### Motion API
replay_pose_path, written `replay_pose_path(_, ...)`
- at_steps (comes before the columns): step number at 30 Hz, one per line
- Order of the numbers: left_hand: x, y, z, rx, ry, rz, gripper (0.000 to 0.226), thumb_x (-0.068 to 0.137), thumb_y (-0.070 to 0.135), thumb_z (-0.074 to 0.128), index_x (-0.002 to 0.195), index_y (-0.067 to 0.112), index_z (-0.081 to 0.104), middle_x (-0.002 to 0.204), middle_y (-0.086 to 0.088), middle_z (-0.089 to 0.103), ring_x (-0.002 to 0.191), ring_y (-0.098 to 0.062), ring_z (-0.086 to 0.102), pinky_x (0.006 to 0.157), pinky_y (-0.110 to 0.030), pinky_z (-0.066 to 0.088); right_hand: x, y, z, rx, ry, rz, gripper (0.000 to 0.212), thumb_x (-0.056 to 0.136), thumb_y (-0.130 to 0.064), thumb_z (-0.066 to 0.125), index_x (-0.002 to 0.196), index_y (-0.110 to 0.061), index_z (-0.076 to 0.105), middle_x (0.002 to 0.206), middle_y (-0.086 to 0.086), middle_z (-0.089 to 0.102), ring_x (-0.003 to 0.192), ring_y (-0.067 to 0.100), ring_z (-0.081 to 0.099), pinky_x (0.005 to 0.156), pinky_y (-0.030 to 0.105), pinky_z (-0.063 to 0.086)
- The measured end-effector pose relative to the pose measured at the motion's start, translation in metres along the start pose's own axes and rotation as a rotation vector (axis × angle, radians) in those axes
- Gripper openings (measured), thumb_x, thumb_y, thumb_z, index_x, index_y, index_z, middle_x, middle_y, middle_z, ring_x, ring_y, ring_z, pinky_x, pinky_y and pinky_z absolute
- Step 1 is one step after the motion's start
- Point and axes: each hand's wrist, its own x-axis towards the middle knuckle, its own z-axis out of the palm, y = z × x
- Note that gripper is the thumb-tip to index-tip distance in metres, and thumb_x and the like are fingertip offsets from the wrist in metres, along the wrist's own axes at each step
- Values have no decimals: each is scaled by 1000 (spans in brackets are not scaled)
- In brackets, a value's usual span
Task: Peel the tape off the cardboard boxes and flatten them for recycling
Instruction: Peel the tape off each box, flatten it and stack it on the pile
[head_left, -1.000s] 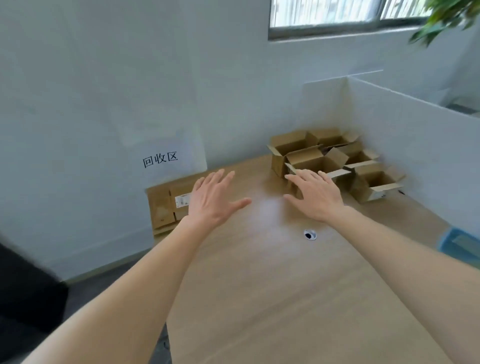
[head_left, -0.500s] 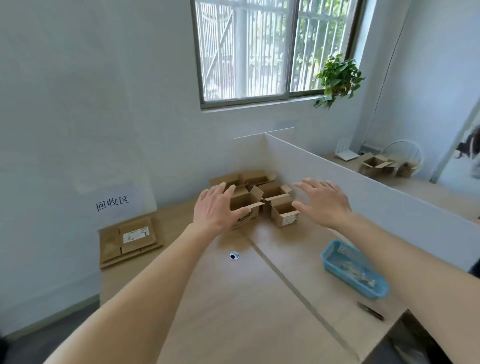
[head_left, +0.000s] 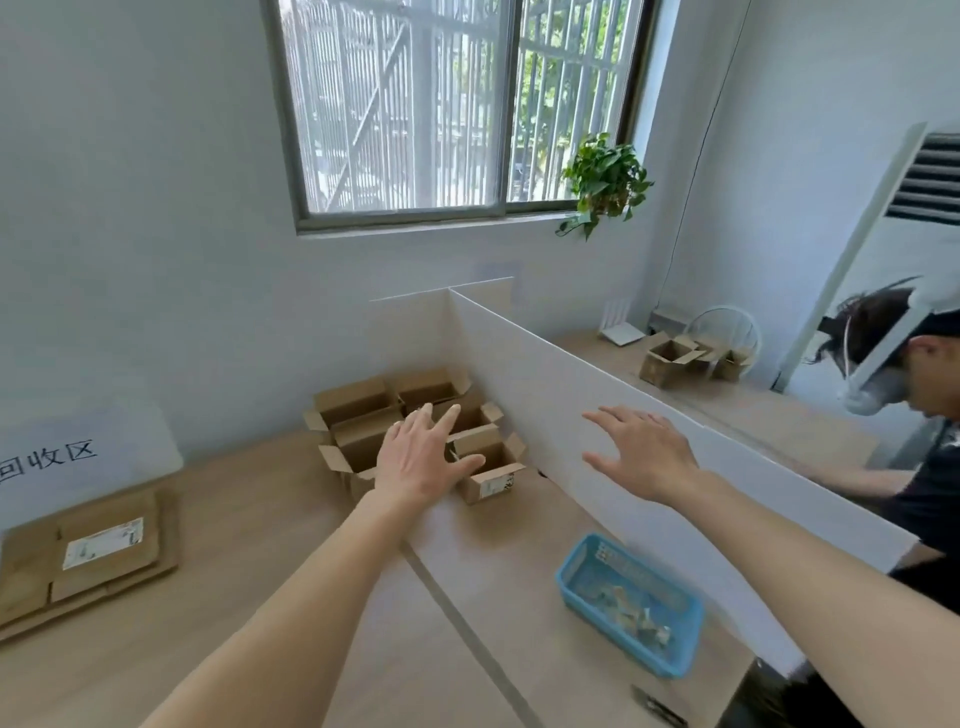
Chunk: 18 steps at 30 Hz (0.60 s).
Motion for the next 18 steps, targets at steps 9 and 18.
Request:
replay_pose_path(9, 96, 18, 64, -27, -47, -47, 86, 90, 72, 53, 161, 34, 22, 165, -9, 27, 152, -25, 25, 123, -41, 23, 81, 57, 53, 84, -66, 25, 64, 95, -62, 50, 153, -38, 34, 155, -11, 40, 137, 17, 45, 108, 38, 39)
replay_pose_path(18, 168, 0, 172, -28, -100, -169, 88, 85, 78, 53, 158, 37, 25, 159, -8, 39, 146, -29, 38, 116, -43, 36, 187, 81, 164, 229, -181, -50, 60, 98, -57, 49, 152, -39, 34, 154, -14, 40, 132, 18, 49, 99, 36, 43)
